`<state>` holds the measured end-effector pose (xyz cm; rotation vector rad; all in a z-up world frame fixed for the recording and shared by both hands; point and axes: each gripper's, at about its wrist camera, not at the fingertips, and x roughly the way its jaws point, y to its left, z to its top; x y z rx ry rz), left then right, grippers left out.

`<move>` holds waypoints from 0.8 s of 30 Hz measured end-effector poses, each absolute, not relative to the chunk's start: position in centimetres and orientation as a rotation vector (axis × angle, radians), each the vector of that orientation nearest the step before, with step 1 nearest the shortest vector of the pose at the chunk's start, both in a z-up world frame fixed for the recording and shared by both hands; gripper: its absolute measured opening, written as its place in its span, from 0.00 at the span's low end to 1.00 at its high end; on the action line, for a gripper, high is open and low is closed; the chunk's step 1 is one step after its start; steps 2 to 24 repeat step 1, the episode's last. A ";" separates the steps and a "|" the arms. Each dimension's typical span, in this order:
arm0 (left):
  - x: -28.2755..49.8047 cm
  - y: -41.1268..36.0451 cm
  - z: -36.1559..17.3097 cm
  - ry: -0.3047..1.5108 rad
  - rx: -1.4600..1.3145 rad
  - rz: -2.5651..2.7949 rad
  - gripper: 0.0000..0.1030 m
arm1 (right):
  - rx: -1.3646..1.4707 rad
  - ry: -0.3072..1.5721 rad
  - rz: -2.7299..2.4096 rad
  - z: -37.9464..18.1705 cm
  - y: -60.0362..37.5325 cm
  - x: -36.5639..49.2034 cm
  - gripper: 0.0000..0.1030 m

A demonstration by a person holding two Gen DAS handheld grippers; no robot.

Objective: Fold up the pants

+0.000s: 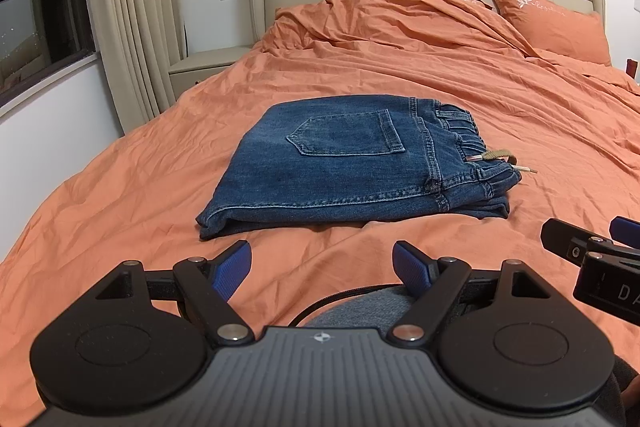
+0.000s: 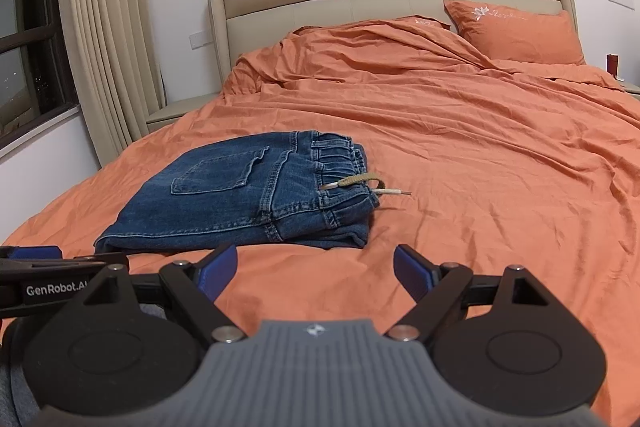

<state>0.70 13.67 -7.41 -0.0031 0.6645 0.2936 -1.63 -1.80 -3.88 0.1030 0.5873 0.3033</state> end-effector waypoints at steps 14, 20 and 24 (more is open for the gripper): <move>0.7 13.7 -7.4 0.665 -0.003 0.295 0.91 | 0.100 0.588 0.305 -3.9 -1.8 -1.6 0.79; 0.7 13.7 -7.4 0.665 -0.003 0.295 0.91 | 0.100 0.588 0.305 -3.9 -1.8 -1.6 0.79; 0.7 13.7 -7.4 0.665 -0.003 0.295 0.91 | 0.100 0.588 0.305 -3.9 -1.8 -1.6 0.79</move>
